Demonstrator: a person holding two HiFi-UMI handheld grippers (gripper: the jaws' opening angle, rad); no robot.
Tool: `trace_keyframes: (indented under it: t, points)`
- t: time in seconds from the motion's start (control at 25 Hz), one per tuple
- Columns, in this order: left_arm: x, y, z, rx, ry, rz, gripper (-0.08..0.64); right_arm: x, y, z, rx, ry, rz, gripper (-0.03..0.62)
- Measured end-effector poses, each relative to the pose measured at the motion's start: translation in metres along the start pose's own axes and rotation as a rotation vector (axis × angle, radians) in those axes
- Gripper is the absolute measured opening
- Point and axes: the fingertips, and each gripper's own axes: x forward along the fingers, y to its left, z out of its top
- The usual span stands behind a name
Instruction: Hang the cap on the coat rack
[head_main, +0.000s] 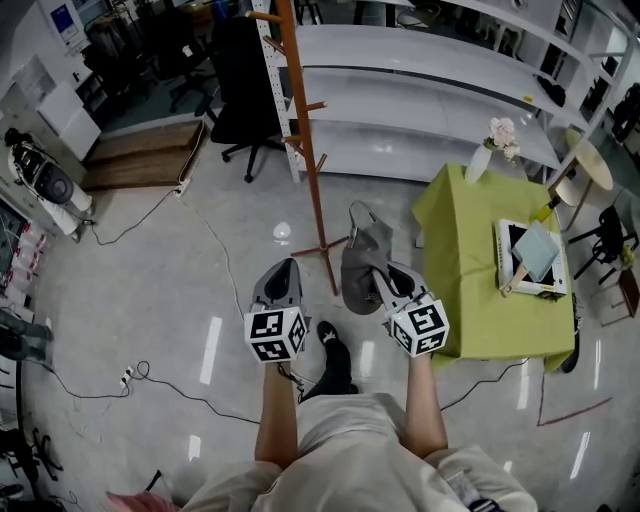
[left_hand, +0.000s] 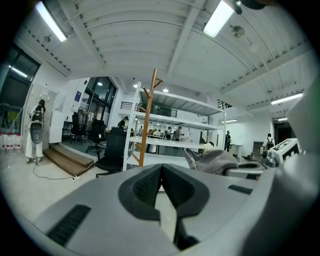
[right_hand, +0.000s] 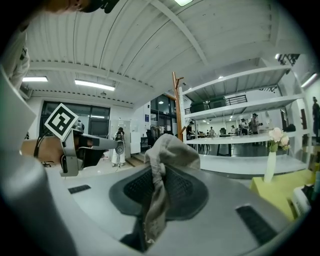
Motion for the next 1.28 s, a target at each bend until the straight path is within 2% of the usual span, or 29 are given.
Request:
trace_keyframes:
  t: [0.32, 0.52, 0.92, 1.16, 1.28]
  points:
    - [0.069, 0.011, 0.018, -0.002, -0.007, -0.021, 0.008, 0.058, -0.025, 0.016, -0.040, 0.007, 0.037, 0.048]
    - [0.112, 0.019, 0.033, -0.016, -0.022, -0.039, 0.008, 0.097, -0.047, 0.033, -0.075, 0.002, 0.031, 0.048]
    - [0.172, 0.062, 0.062, -0.024, -0.032, -0.052, 0.008, 0.164, -0.065, 0.058, -0.119, -0.020, 0.042, 0.048]
    - [0.204, 0.076, 0.074, -0.034, -0.038, -0.075, 0.008, 0.179, -0.066, 0.087, -0.221, -0.072, 0.079, 0.048]
    - [0.221, 0.080, 0.076, -0.039, -0.031, -0.095, 0.008, 0.184, -0.057, 0.117, -0.315, -0.177, 0.137, 0.048]
